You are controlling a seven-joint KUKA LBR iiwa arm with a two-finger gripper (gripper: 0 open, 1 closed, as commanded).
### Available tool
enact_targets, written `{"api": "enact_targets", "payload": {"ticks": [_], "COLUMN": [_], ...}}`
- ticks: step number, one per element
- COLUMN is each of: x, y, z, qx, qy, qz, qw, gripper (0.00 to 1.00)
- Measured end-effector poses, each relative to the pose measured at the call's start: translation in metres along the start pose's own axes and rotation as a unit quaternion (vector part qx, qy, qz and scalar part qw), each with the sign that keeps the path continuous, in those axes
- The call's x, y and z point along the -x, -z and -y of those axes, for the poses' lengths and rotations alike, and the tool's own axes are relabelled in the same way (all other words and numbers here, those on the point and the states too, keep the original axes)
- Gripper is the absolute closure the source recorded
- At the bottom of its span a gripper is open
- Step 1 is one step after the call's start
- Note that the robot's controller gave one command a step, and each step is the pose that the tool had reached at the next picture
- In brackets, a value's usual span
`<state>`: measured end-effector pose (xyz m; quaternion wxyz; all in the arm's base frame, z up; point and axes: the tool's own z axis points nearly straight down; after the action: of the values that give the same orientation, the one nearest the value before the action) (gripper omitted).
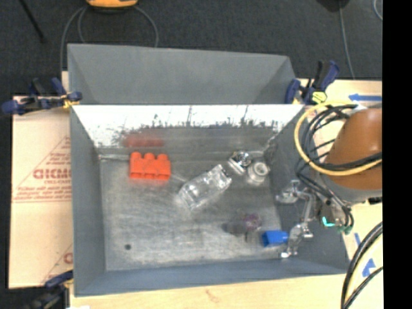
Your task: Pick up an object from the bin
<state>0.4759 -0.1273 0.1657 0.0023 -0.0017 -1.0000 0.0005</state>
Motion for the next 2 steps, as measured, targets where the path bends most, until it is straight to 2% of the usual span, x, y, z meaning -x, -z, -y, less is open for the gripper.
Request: {"api": "enact_targets", "payload": {"ticks": [1, 2], "x": [0.019, 0.014], "y": [-0.094, -0.083], "z": [-0.009, -0.007], "qx": [0.001, 0.001], "qy": [-0.073, -0.091], "qz": [0.0067, 0.0055], "qw": [0.9973, 0.9959], "gripper": [0.00, 0.00]}}
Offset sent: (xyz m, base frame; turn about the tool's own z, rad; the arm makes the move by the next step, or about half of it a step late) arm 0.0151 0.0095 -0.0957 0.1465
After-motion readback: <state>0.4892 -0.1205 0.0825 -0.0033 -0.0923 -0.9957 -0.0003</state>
